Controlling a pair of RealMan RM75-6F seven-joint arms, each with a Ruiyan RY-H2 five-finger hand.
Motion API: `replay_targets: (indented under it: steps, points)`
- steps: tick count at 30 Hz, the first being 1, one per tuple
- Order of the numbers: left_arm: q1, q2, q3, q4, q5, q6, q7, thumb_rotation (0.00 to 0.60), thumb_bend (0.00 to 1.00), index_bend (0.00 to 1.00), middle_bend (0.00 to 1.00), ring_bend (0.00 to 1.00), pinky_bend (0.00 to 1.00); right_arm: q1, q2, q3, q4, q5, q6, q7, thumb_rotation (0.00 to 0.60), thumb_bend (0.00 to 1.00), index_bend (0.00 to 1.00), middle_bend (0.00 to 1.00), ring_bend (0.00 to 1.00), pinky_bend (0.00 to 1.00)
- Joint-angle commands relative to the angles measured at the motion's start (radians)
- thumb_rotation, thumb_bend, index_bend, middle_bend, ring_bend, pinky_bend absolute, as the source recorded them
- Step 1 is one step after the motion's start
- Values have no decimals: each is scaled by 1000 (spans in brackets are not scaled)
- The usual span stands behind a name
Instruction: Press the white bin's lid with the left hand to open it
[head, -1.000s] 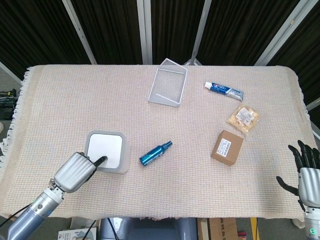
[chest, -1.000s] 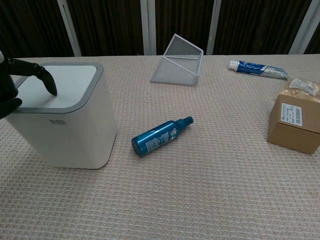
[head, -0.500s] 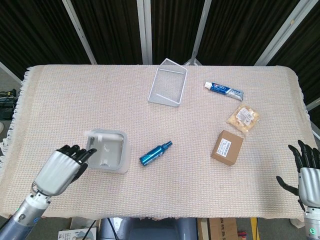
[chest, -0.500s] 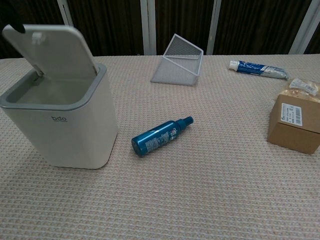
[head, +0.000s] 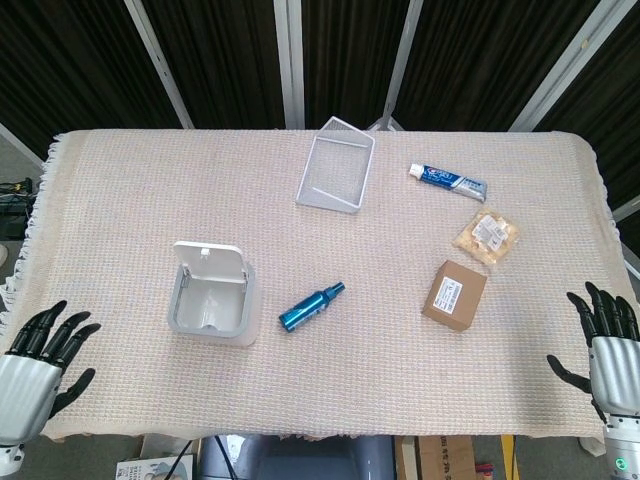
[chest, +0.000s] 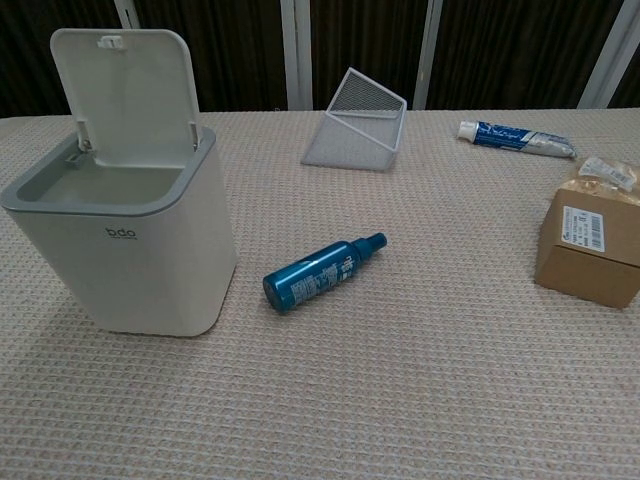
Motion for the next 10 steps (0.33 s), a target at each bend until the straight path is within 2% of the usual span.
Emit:
replay_targets:
  steps: [1,4,10]
  points:
    - [23,-10,17,105,-64,13,-185,600,301,279,196,63,136,0,3,-5,-1,-8,0,-5,600,172,153,3,30,40]
    - [26,-17,7,147,-75,28,-249,600,302,278,174,19,72,1,8,-13,-5,-20,-6,-6,600,171,153,0,13,19]
    - [31,-16,-11,171,-120,24,-313,600,269,279,159,13,62,4,25,-26,-23,-30,-22,-3,600,171,153,0,0,11]
